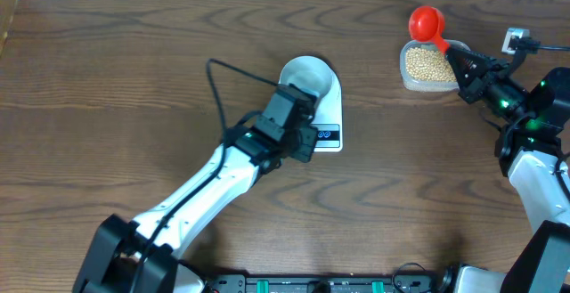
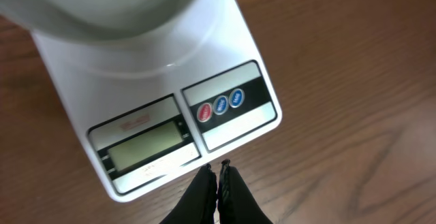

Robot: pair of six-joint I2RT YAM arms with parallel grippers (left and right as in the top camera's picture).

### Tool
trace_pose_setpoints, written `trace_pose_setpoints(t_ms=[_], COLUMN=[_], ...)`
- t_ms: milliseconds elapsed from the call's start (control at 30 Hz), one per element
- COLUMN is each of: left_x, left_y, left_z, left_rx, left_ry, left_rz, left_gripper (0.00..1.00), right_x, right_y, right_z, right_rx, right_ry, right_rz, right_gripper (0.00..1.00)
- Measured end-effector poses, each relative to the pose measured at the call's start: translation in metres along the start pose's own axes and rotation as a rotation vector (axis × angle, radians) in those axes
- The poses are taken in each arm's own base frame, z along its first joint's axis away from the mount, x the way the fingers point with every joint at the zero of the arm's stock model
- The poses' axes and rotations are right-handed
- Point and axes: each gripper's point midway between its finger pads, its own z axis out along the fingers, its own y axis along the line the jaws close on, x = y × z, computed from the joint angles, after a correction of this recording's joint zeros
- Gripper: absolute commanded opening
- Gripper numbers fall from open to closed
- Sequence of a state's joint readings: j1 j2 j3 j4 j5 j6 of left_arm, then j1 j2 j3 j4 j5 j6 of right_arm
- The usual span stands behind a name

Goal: Scoop item into bowl and weigh 50g on scale

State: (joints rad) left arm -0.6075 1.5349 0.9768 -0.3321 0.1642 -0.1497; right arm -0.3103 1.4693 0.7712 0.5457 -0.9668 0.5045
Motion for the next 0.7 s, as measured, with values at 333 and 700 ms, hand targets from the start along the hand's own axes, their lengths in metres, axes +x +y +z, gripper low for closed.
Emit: trace_pose_setpoints(t_ms=[333, 700], left_x=[-0.002, 0.000], left_y=[0.002, 0.005], left_z=[0.022, 0.041], left_rx=[-0.041, -0.050], left_ry=[0.002, 0.010], left_rz=[0.043, 0.056], left_gripper=[0.07, 0.07], right_x=[-0.002, -0.002], right_y=[-0.003, -0.003], right_z=[0.000, 0.000], right_rx=[0.017, 0.019], right_ry=[-0.009, -0.010], right_rz=[-0.028, -0.039], right_gripper=[0.01, 0.01])
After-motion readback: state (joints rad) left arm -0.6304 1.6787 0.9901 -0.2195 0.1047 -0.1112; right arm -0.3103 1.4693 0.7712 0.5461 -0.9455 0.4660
